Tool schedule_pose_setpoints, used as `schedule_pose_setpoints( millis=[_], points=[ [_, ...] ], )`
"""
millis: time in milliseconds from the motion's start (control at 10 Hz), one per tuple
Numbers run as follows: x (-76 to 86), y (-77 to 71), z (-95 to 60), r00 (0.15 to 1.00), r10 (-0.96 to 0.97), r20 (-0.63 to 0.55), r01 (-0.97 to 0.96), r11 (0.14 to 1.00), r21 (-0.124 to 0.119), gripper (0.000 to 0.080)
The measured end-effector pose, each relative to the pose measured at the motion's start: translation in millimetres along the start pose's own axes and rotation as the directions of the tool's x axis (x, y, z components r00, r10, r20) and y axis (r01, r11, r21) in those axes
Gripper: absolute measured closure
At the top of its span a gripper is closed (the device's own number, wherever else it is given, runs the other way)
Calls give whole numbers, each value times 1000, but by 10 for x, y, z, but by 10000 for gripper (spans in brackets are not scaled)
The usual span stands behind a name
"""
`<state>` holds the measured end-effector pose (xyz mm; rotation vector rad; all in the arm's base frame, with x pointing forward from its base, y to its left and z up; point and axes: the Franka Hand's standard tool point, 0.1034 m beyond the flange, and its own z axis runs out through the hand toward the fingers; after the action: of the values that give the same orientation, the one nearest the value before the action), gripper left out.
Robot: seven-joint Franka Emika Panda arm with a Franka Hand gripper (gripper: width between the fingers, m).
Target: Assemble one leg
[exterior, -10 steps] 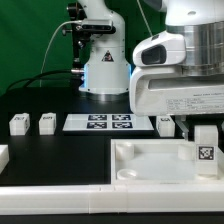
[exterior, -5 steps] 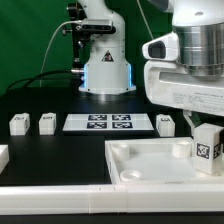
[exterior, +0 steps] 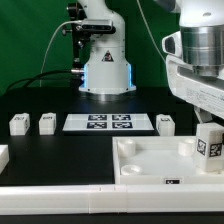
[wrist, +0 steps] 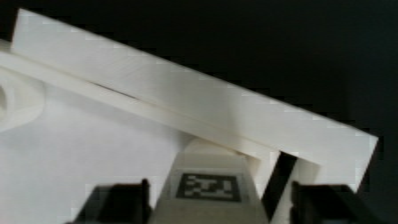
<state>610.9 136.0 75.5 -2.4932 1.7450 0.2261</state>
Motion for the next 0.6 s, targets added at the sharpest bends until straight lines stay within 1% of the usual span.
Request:
schedule_pose_setpoints(
  millis=[100,200,300,400,600],
  points=[
    [-21,4,10,1000,-9,0,9,1000,-2,259],
    [-32,5,14,1000,-20,0,20,1000,-3,178],
    [-31,5,14,1000,-31,1,31,1000,-3,178],
    [-29,7,15,998,-63,1,63,998,-3,155],
    [-41,5,17,995,-95,1,95,995,-3,151]
  ],
)
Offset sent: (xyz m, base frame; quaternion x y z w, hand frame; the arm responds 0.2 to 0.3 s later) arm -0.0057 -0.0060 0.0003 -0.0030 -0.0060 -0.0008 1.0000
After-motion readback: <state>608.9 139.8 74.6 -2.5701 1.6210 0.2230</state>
